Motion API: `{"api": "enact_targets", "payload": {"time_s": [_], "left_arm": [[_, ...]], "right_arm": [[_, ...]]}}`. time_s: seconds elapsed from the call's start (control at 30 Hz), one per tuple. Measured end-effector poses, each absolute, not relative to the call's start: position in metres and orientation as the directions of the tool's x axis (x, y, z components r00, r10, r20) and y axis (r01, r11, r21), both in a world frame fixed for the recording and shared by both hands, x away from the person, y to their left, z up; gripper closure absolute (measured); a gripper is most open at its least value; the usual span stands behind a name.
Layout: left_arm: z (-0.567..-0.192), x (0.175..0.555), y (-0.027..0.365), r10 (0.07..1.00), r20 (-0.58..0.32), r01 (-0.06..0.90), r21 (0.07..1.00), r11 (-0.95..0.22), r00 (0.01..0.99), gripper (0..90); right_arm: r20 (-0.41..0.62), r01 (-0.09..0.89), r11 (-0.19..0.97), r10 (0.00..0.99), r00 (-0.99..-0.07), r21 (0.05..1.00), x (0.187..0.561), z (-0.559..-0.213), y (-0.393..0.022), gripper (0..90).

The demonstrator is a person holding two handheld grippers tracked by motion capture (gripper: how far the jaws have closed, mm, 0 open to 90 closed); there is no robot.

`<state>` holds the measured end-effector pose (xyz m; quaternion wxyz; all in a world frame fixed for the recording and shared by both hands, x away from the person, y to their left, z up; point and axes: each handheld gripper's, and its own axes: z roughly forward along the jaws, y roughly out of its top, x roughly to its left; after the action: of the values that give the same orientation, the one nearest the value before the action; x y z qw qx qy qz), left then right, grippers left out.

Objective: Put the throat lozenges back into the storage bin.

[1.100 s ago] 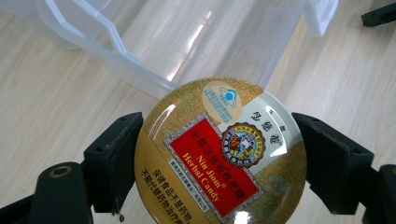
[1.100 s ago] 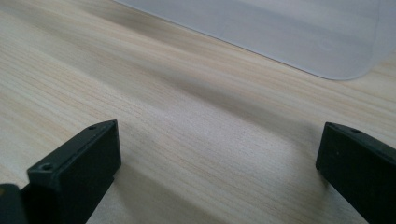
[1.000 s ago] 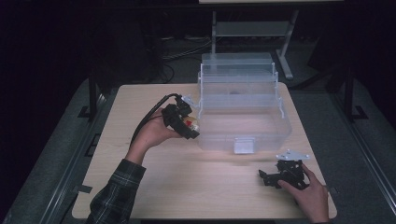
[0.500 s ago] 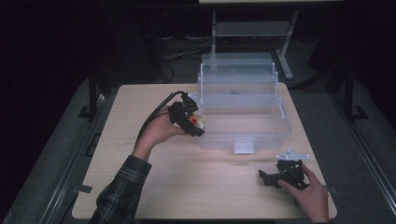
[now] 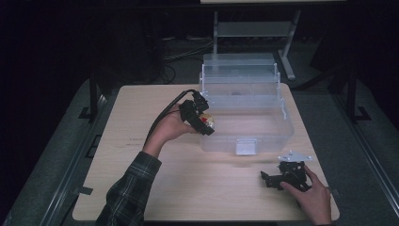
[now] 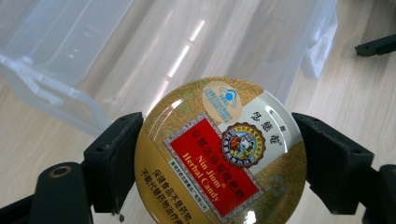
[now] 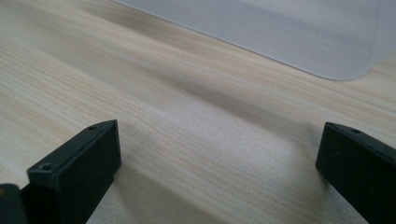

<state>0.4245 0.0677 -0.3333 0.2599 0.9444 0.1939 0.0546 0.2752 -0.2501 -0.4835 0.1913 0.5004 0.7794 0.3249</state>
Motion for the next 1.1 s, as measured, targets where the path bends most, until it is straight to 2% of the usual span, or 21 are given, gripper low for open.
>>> {"api": "enact_targets", "payload": {"time_s": [0.57, 1.1], "left_arm": [[-0.338, 0.437, 0.041, 0.369, 0.02, 0.314, 0.485, -0.817, 0.929, 19.4], [-0.34, 0.439, 0.04, 0.361, 0.037, 0.301, 0.48, -0.824, 0.932, 18.1]], "right_arm": [[0.026, 0.656, 0.288, 0.905, -0.425, 0.698, 0.275, -0.483, -0.25, 0.0], [0.025, 0.656, 0.289, 0.905, -0.425, 0.698, 0.275, -0.483, -0.25, 0.0]]}}
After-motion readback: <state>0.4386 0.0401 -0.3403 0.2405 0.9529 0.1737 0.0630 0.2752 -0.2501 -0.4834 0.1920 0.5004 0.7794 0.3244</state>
